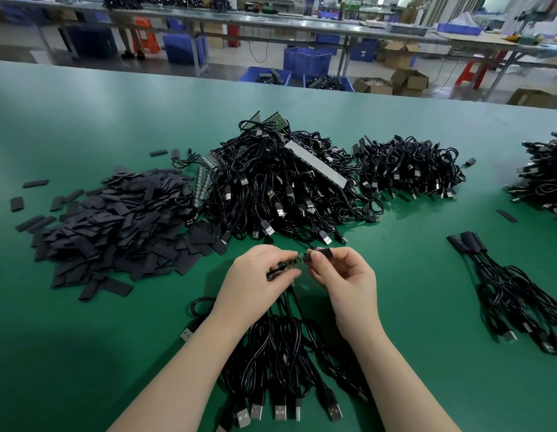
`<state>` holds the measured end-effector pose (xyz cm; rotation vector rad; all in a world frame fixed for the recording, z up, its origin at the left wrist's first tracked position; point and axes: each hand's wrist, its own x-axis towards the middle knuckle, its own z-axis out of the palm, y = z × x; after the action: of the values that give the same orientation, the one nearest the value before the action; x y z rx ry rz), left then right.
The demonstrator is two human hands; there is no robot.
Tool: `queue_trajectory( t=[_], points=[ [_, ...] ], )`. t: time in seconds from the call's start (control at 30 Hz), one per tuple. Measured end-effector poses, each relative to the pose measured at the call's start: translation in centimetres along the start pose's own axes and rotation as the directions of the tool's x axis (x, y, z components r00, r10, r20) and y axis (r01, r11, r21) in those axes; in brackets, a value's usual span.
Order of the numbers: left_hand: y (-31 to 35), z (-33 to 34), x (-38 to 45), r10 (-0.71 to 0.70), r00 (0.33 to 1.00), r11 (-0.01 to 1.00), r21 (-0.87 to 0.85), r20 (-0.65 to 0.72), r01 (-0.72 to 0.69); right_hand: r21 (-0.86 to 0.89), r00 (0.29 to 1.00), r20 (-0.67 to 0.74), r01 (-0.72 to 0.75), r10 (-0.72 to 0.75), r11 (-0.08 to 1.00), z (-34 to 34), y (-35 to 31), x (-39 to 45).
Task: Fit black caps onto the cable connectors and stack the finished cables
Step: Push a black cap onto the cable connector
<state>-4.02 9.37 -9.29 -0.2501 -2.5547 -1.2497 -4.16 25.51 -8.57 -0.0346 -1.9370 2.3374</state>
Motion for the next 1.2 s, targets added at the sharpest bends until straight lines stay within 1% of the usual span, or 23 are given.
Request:
queue_trajectory(
  t=[0.13,0.27,0.37,0.57,0.7,0.93,1.13,1.2],
  points=[
    [-0.07,0.18,0.1,-0.024,1.0,1.0,0.012,0.004,0.024,0.03,1.0,0.008,-0.001,0.001,1.0,0.03,-0.07,-0.03],
    [0.05,0.07,0.06,0.044,0.999,0.999,0.029,-0.013,-0.044,0.036,1.0,0.003,0.021,-0.021,0.999,0.11,-0.07,-0.08],
    [-0.01,0.01,0.16,0.02,0.999,1.0,-0.008,-0.028,-0.021,0.012,0.999,0.006,0.035,-0.035,0.999,-0.02,-0.02,-0.01],
    [-0.02,-0.01,0.07,0.053,0.998,0.998,-0.045,-0.019,-0.054,-0.071,0.997,-0.014,0.078,-0.079,0.994,-0.04,-0.02,-0.07],
    [-0.12,-0.04,0.17,0.033,0.999,0.998,-0.057,-0.024,-0.034,-0.094,0.995,-0.017,0.091,-0.093,0.991,-0.03,0.0,-0.02],
    [-0.11,-0.09,0.02,0.071,0.997,0.993,-0.09,-0.004,-0.071,-0.084,0.993,-0.011,0.12,-0.121,0.989,-0.13,-0.02,-0.18],
    [-0.15,-0.05,0.15,0.052,0.999,0.993,-0.101,-0.015,-0.053,-0.086,0.996,0.029,0.089,-0.087,0.992,-0.13,-0.04,0.0],
    [-0.14,-0.07,0.12,0.057,0.998,0.993,-0.105,-0.009,-0.057,-0.084,0.998,0.038,0.05,-0.047,0.995,-0.21,-0.01,0.06]
  ],
)
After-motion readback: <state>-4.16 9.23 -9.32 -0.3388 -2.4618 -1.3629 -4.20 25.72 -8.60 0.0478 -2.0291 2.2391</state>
